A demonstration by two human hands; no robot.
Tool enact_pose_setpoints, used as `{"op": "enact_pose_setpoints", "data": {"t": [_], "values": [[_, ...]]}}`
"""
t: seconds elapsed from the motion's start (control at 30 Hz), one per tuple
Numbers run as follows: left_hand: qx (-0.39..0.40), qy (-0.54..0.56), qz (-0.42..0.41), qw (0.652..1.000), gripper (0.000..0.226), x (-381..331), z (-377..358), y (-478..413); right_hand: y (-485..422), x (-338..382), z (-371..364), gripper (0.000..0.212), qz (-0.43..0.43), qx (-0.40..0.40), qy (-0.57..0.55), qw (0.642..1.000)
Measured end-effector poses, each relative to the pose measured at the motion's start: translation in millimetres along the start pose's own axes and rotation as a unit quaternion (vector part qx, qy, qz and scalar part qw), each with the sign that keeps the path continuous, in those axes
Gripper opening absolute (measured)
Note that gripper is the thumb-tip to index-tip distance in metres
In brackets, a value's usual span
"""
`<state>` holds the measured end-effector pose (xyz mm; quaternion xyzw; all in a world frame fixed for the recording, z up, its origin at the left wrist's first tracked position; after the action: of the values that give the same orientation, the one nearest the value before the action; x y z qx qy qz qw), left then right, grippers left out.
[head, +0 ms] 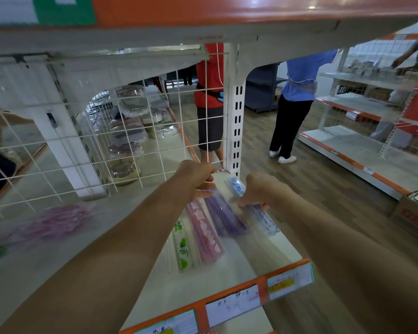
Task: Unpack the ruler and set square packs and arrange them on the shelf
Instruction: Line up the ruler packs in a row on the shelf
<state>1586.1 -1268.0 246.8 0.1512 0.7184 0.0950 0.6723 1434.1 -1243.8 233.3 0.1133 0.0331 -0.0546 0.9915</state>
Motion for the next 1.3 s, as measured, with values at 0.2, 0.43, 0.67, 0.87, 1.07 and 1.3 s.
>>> {"op": "enact_pose_setpoints", "data": {"t": [0.2, 0.43, 0.67, 0.87, 1.07, 1.3], "values": [[-0.006, -0.005, 0.005, 1.0, 0.013, 1, -2, -3, 2, 2, 0, 0.03, -0.005, -0.004, 0.004, 1.0], [0.007, 0.019, 0.056, 0.998, 0.033, -1, -4, 0, 11, 15, 17, 0.033, 0.036, -0.082, 0.018, 0.996], [-0.008, 0.051, 0.034, 0.998, 0.028, -7, -4, 4, 12, 52, 7, 0.04, 0.08, -0.057, 0.039, 0.994], [-0.013, 0.078, 0.05, 0.996, 0.029, -9, 2, 5, 10, 65, 11, 0.026, 0.086, -0.022, 0.092, 0.992], [-0.003, 0.14, 0.074, 0.987, 0.044, -9, -2, 10, 5, 69, 13, 0.026, 0.081, -0.005, 0.11, 0.991], [-0.014, 0.138, 0.099, 0.985, 0.024, -6, -20, 11, 0, 64, 8, 0.027, 0.071, 0.002, 0.071, 0.995]]}}
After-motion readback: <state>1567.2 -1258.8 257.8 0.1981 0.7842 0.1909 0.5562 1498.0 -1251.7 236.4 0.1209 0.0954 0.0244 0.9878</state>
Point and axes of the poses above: each hand's wrist, its own y-axis away from the middle knuckle, its own z-axis out of the back of the hand, x = y × z, the point moved 2 cm from there along -y, towards the middle knuckle, and after that the axes turned 15 degrees about y, right-handed, at the moved point
